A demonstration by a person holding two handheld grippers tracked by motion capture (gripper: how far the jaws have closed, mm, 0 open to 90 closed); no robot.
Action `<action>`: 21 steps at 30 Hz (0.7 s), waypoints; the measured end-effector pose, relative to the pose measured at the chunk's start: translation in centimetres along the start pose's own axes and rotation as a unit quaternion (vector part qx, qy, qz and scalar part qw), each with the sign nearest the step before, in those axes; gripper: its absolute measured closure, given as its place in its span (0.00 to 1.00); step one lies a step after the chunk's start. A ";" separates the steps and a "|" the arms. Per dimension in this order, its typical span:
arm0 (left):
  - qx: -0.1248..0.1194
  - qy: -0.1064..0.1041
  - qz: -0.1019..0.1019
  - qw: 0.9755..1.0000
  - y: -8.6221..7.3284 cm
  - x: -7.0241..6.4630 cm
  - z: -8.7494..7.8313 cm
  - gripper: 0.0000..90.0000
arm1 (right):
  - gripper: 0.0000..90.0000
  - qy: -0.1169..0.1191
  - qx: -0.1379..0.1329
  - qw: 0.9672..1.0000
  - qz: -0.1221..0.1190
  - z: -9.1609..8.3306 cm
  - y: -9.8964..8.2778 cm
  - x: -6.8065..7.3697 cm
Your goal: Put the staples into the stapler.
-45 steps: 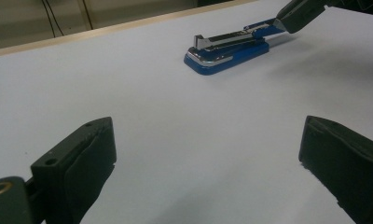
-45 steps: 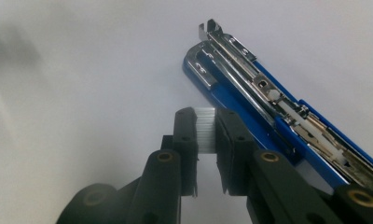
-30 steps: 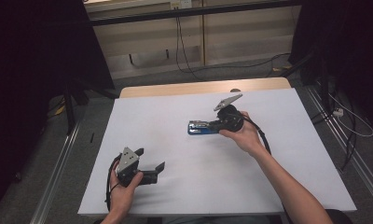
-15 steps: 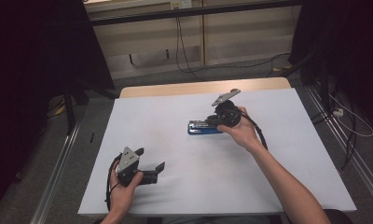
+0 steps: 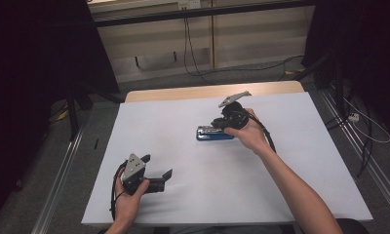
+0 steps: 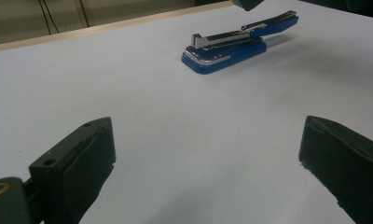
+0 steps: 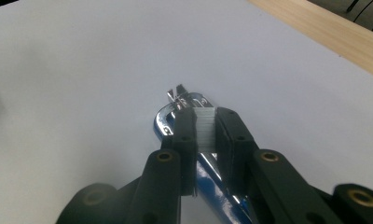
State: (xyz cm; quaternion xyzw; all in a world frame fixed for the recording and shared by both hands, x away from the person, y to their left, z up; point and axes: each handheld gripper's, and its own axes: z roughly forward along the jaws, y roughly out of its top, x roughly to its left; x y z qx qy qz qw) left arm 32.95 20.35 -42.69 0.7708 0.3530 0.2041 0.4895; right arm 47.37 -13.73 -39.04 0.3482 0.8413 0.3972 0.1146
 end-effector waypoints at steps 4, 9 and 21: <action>0.002 0.000 0.001 1.000 0.0 0.1 0.0 0.04 | 0.88 -0.002 -0.009 1.000 0.001 0.1 0.3 -0.2; 0.002 -0.001 0.002 1.000 0.0 0.0 0.1 0.04 | 0.88 -0.001 -0.010 1.000 0.002 0.5 0.4 -0.5; 0.002 -0.003 0.000 1.000 0.0 0.1 0.0 0.04 | 0.88 0.004 -0.007 1.000 -0.005 1.1 1.2 -0.6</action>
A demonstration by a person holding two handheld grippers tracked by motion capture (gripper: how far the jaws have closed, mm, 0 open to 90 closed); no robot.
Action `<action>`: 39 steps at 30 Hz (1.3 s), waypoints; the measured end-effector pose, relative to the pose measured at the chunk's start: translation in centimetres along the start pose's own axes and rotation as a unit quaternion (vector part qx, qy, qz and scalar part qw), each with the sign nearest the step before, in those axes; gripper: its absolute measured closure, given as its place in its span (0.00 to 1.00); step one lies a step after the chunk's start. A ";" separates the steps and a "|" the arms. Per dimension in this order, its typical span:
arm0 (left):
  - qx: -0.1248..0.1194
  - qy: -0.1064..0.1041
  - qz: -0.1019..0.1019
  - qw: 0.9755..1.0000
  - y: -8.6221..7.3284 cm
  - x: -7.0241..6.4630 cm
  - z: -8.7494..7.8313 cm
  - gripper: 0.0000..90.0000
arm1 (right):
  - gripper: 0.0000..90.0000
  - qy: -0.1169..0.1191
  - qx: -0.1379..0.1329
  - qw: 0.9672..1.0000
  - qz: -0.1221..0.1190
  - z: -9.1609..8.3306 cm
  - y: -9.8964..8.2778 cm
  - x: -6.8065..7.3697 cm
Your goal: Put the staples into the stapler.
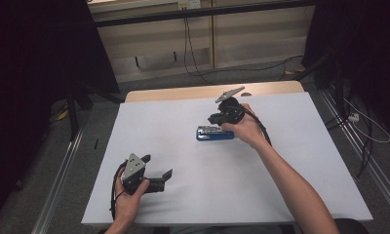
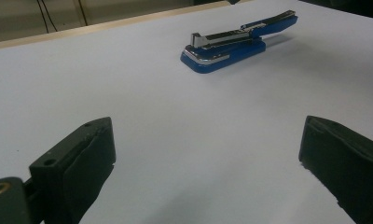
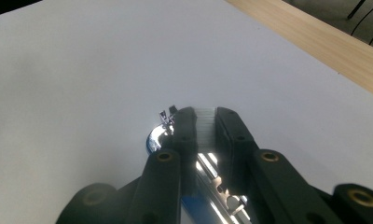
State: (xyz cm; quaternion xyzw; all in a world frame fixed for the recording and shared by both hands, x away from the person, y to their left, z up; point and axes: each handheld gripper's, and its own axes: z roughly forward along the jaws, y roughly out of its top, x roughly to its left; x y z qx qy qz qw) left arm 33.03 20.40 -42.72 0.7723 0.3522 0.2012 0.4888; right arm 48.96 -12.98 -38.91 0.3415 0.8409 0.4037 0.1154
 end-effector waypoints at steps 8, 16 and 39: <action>0.000 0.000 0.000 1.000 0.0 0.0 0.0 0.04 | 0.88 0.005 0.004 1.000 -0.007 0.8 0.2 0.0; 0.001 0.000 0.001 1.000 0.0 0.0 -0.1 0.04 | 0.88 0.014 0.014 1.000 -0.012 1.7 0.9 0.0; 0.000 -0.002 -0.004 1.000 -0.1 0.1 0.1 0.04 | 0.88 0.047 0.036 0.997 -0.048 3.1 1.5 -0.4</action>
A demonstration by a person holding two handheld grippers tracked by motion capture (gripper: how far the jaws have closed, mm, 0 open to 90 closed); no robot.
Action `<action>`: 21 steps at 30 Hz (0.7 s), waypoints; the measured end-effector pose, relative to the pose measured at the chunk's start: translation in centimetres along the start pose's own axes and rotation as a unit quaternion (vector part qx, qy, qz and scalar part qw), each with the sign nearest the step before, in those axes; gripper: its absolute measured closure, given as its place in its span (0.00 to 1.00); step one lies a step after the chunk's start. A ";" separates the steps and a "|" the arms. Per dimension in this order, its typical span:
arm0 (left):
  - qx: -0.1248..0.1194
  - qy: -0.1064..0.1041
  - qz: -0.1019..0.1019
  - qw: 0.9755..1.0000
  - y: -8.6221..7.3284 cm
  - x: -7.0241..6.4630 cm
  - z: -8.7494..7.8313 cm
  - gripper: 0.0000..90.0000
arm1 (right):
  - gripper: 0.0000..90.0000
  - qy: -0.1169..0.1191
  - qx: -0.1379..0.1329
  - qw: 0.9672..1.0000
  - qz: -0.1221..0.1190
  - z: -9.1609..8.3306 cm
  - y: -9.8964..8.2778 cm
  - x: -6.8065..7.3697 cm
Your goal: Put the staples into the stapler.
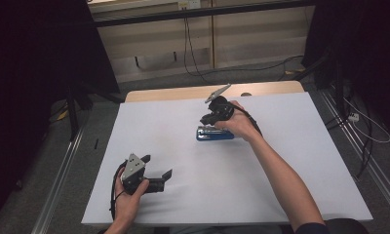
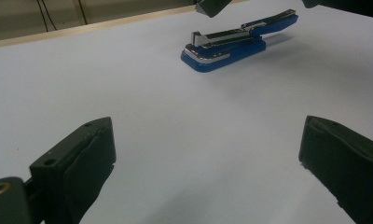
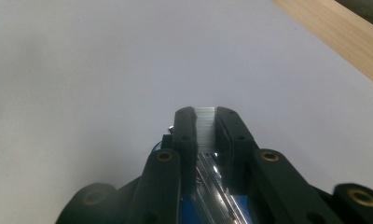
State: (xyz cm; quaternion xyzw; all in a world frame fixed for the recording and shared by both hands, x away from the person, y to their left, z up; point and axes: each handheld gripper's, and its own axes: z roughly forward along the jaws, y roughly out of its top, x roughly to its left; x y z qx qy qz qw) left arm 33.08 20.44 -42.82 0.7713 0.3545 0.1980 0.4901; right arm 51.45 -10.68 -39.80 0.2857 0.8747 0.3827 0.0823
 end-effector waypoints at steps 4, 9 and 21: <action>0.000 0.000 0.002 1.000 0.0 0.0 0.0 0.04 | 0.88 0.013 -0.003 1.000 -0.027 0.0 0.1 0.1; 0.000 0.000 0.001 1.000 0.0 0.0 -0.1 0.04 | 0.88 0.016 0.003 0.999 -0.045 0.2 0.1 0.1; -0.001 0.001 0.000 1.000 0.0 0.0 -0.1 0.04 | 0.88 0.027 0.006 0.997 -0.075 0.4 -0.1 -0.1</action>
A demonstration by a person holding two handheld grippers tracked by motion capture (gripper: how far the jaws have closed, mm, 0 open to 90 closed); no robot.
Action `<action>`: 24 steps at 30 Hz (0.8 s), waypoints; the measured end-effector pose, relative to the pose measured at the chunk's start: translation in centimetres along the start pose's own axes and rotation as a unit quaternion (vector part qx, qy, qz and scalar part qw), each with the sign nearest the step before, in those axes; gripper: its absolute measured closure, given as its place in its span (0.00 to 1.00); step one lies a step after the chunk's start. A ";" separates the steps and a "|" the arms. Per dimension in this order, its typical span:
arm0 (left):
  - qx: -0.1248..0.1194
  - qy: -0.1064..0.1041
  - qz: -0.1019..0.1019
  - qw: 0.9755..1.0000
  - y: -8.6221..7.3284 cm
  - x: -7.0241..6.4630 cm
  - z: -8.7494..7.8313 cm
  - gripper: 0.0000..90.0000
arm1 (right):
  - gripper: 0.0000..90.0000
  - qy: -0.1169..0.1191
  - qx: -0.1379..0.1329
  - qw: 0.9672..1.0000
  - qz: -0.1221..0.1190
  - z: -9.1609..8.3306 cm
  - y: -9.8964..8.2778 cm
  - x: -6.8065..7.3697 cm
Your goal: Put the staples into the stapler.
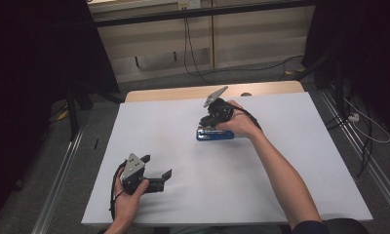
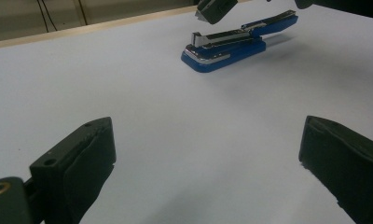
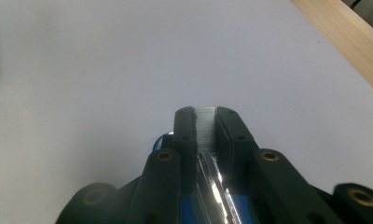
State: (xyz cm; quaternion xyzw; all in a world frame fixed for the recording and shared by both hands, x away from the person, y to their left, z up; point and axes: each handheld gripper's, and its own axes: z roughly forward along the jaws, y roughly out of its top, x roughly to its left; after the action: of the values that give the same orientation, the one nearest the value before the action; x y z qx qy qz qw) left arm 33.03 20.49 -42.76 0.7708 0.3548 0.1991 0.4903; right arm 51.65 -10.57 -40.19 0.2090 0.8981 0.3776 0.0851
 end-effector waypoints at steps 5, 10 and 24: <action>0.001 -0.001 0.002 1.000 0.0 0.0 0.0 0.04 | 0.88 0.006 0.000 1.000 -0.011 -0.1 -0.1 -0.2; 0.002 0.000 0.002 1.000 0.0 0.0 0.0 0.04 | 0.88 0.015 0.003 1.000 -0.018 0.0 -0.4 -0.4; 0.001 -0.002 0.002 1.000 0.0 0.0 0.1 0.04 | 0.88 0.017 0.012 0.999 -0.045 0.0 -0.7 -0.4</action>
State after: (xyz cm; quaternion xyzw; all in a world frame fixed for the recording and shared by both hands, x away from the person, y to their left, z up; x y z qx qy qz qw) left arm 33.06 20.47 -42.81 0.7726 0.3526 0.1983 0.4893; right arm 51.82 -11.22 -40.66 0.1628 0.9125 0.3659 0.0840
